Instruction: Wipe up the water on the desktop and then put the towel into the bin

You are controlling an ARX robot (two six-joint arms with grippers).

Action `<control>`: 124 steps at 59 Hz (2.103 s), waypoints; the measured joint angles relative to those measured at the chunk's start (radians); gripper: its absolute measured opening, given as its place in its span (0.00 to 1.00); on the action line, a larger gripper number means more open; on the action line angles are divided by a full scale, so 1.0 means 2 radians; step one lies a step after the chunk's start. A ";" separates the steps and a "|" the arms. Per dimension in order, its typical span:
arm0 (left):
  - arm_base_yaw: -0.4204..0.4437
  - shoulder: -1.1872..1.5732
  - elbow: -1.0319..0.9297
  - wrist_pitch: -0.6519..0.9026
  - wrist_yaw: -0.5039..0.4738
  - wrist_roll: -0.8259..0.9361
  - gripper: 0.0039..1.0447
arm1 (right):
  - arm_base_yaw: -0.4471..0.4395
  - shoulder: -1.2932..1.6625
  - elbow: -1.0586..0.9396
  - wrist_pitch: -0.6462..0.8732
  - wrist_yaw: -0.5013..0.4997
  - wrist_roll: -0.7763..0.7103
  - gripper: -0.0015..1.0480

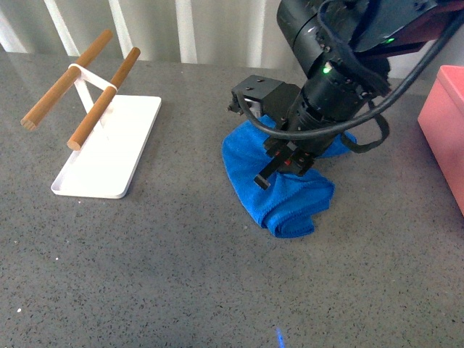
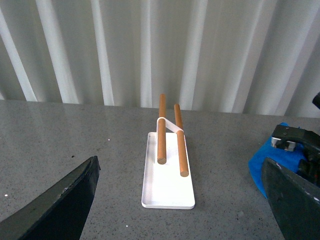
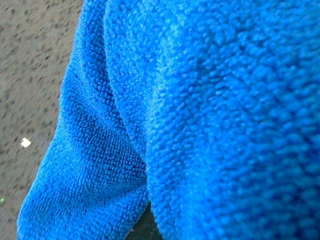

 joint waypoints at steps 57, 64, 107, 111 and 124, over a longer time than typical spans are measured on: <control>0.000 0.000 0.000 0.000 0.000 0.000 0.94 | -0.214 -0.238 0.134 -0.208 0.128 0.107 0.04; 0.000 0.000 0.000 0.000 0.000 0.000 0.94 | -0.253 -0.223 0.149 -0.246 0.144 0.114 0.04; 0.000 0.000 0.000 0.000 0.000 0.000 0.94 | -0.270 -0.214 0.072 -0.199 0.138 0.125 0.04; 0.000 0.000 0.000 0.000 0.000 0.000 0.94 | -0.270 -0.214 0.064 -0.197 0.138 0.125 0.04; 0.000 0.000 0.000 0.000 0.000 0.000 0.94 | -0.279 -0.224 0.035 -0.184 0.136 0.123 0.04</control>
